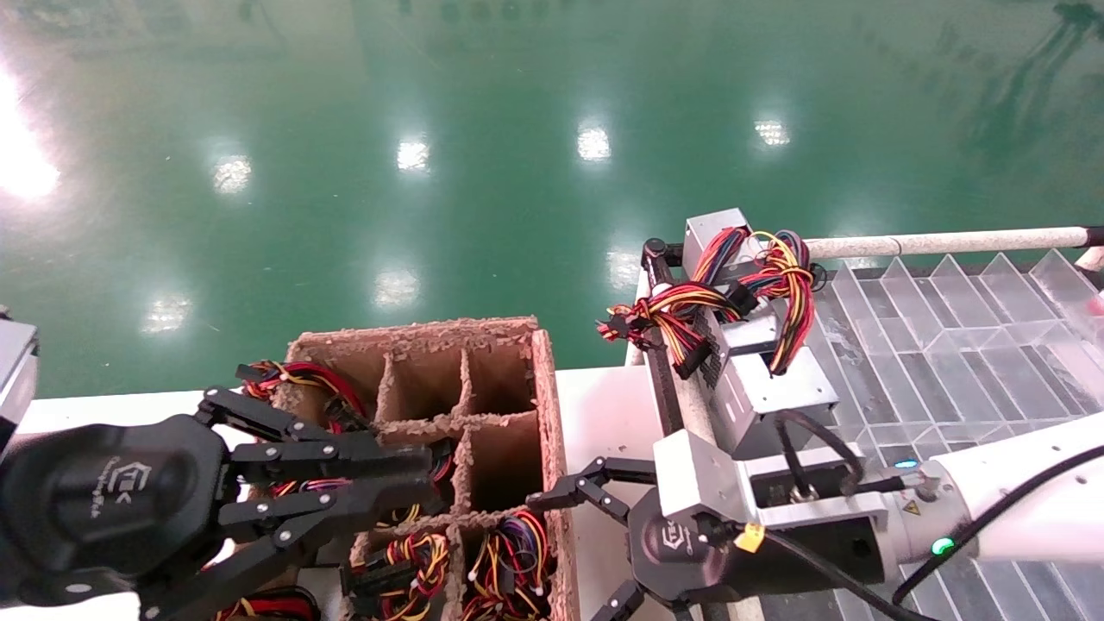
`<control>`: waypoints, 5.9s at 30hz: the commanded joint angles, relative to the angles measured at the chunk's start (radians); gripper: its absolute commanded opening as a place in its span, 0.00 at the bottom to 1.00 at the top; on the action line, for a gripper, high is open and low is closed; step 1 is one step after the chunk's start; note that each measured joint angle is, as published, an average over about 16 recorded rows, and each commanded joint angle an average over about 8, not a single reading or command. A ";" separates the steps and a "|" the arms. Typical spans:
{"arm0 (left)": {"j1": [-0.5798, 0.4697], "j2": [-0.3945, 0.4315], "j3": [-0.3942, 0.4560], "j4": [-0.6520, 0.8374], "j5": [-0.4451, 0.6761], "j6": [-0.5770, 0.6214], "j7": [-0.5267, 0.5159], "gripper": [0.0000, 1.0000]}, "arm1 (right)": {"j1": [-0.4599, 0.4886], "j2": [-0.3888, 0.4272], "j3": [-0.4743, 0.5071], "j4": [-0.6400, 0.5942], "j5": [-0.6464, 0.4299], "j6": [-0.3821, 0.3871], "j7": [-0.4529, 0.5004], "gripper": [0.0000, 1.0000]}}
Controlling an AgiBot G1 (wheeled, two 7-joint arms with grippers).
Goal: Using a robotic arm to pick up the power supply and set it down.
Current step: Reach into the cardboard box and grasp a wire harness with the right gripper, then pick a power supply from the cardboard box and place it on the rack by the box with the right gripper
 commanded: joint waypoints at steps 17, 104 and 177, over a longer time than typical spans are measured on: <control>0.000 0.000 0.000 0.000 0.000 0.000 0.000 0.00 | 0.056 -0.056 -0.059 -0.131 -0.007 0.004 -0.122 0.00; 0.000 0.000 0.001 0.000 -0.001 0.000 0.000 0.00 | -0.033 0.206 0.209 0.449 0.438 0.347 0.014 0.00; 0.000 -0.001 0.002 0.000 -0.001 -0.001 0.001 0.00 | -1.333 0.600 0.994 0.471 0.997 0.422 -0.467 0.00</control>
